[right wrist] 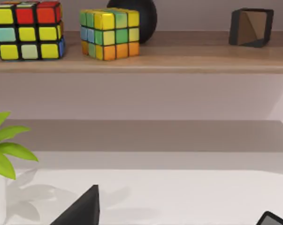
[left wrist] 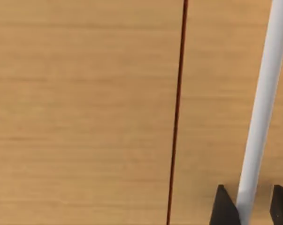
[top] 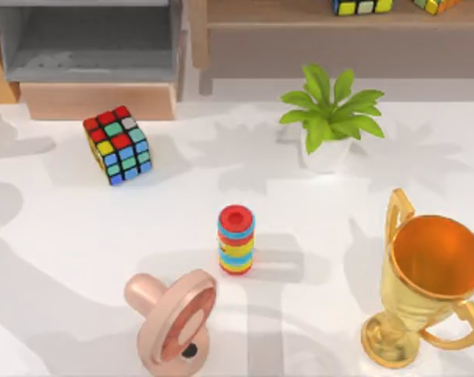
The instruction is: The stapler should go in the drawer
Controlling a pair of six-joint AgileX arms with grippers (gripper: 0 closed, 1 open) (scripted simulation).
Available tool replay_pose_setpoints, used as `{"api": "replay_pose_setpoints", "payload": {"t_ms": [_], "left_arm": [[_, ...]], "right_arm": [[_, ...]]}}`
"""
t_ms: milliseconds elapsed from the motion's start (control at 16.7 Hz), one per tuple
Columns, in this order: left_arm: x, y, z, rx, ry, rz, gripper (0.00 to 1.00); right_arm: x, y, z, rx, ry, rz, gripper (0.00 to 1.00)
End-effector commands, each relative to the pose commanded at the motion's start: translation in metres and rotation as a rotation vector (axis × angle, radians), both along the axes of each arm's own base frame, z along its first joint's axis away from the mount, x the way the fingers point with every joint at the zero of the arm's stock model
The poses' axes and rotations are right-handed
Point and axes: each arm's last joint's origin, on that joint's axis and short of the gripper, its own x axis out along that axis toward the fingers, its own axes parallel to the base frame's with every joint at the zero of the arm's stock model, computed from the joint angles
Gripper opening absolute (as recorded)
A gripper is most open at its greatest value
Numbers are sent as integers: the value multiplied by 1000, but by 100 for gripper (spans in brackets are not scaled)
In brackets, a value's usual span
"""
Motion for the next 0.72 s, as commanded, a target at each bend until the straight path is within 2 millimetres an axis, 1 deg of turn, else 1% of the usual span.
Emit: {"api": "replay_pose_setpoints", "payload": {"t_ms": [360,420,720], "left_arm": [[0,0,0,0,0,0,98],[0,0,0,0,0,0,100],[0,0,0,0,0,0,100]], "right_arm": [[0,0,0,0,0,0,100],[0,0,0,0,0,0,100],[0,0,0,0,0,0,100]]}}
